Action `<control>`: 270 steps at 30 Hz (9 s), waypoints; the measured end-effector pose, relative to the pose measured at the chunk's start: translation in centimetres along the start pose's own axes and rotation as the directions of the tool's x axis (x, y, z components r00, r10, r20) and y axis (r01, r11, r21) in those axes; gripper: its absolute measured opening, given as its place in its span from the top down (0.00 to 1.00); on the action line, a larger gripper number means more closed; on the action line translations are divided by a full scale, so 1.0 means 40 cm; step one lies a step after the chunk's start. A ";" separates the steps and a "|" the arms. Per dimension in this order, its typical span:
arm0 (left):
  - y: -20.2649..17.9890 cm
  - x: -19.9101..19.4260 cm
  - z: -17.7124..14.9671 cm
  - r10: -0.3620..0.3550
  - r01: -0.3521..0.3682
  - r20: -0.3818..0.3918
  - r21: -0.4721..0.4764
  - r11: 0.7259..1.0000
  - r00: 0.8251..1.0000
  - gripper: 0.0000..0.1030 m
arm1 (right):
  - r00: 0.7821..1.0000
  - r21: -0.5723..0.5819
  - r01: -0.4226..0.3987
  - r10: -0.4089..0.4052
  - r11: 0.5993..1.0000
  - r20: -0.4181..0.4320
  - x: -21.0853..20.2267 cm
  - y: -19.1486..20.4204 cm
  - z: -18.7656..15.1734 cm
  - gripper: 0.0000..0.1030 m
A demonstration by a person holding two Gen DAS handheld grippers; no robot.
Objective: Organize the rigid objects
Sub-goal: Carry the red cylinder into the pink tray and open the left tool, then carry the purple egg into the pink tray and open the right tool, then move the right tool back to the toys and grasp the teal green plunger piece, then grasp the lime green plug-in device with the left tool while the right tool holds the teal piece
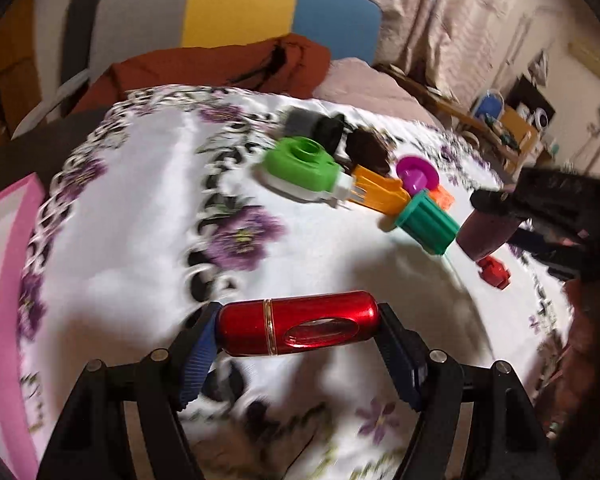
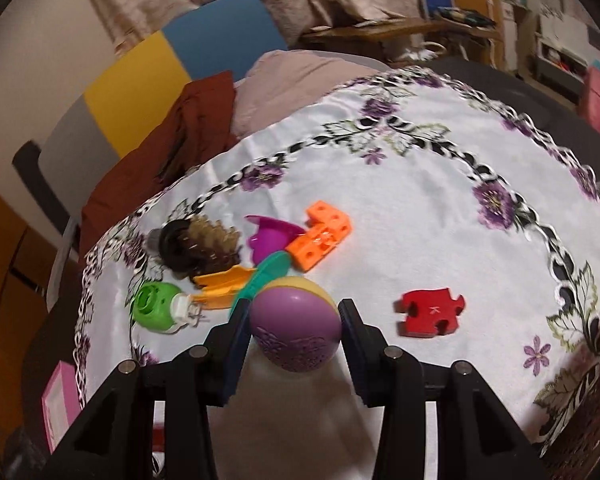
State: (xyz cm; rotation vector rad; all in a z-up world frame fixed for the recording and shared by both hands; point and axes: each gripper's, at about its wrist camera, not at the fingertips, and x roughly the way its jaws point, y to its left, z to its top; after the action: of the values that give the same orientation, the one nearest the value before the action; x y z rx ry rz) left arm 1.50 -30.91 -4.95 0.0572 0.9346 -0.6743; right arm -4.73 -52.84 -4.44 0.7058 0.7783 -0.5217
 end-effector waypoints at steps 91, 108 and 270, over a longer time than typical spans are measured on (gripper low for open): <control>0.636 -0.441 -0.253 0.386 -0.310 0.094 -0.436 0.845 0.918 0.02 | 0.828 -0.547 -0.546 0.311 0.635 -0.465 0.026 0.895 -0.445 0.58; 0.660 -0.465 -0.258 0.388 -0.288 0.113 -0.491 0.822 0.915 0.02 | 0.890 -0.570 -0.450 0.291 0.687 -0.352 0.071 1.001 -0.418 0.54; -0.061 0.281 0.233 0.035 -0.044 0.033 0.315 0.948 0.999 0.24 | 0.947 -0.128 0.091 -0.126 0.988 -0.294 0.197 0.015 0.006 0.71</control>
State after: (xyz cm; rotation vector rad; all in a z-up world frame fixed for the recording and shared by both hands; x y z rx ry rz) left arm 11.43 -41.61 -7.22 0.3495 0.7900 -0.7811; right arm 0.57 -53.91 -10.20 0.6477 1.1302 -0.4707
